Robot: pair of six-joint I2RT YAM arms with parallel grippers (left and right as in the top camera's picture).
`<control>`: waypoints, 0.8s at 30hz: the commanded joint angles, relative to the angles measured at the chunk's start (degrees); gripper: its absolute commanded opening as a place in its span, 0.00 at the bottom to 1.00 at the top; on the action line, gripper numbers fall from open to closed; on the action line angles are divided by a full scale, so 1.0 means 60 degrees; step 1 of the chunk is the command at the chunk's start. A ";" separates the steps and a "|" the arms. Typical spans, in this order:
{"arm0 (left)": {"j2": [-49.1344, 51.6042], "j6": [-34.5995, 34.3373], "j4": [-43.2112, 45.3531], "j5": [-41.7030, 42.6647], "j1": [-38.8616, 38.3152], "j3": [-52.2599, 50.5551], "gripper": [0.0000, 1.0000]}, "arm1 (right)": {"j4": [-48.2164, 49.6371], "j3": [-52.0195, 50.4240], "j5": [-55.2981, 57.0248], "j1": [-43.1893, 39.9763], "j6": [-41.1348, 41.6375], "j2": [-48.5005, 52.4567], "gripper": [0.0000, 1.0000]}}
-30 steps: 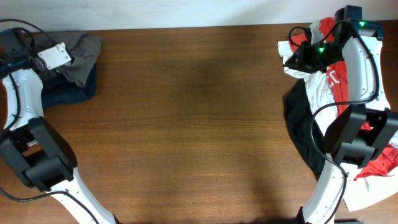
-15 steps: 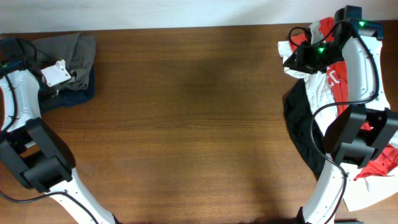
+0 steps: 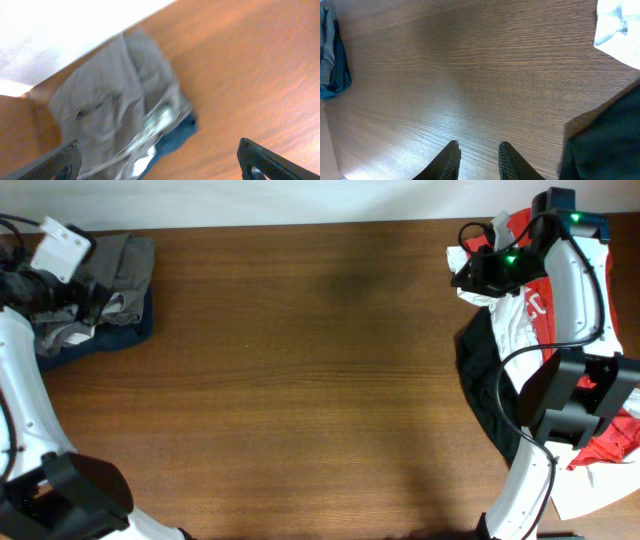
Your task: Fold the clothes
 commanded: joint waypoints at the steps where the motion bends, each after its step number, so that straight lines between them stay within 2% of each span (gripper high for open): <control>1: 0.0211 -0.3209 0.0379 0.1738 0.0022 0.0044 0.99 | 0.0055 -0.0007 0.0087 0.0233 -0.0004 -0.0200 0.31; 2: 0.0350 -0.3960 0.0736 0.1523 0.0022 0.0033 0.99 | 0.0062 -0.0007 0.0087 0.0248 -0.0004 -0.0200 0.31; 4: 0.0772 -0.5475 0.1588 0.0204 0.0018 0.0033 0.99 | 0.0058 -0.0007 0.0087 0.0248 -0.0004 -0.0200 0.31; 6: 0.1140 -0.6470 0.2076 -0.0882 0.0022 0.0033 0.99 | 0.0055 -0.0007 0.0087 0.0248 -0.0004 -0.0200 0.31; 9: 0.1767 -0.7249 0.2444 -0.1887 0.0022 0.0033 0.99 | 0.0022 -0.0007 0.0087 0.0248 -0.0004 -0.0200 0.31; 16: 0.3060 -0.9439 0.2025 -0.3446 0.0157 -0.0714 0.99 | 0.0022 -0.0007 0.0284 0.0248 -0.0004 -0.0200 0.31; 19: 0.3093 -0.9551 0.2463 -0.3501 0.0248 -0.1545 0.99 | 0.0022 -0.0007 0.0335 0.0248 -0.0004 -0.0200 0.31; 24: 0.3093 -0.9551 0.4182 -0.3493 0.0601 -0.3628 0.99 | 0.0018 -0.0007 0.0335 0.0248 -0.0004 -0.0200 0.31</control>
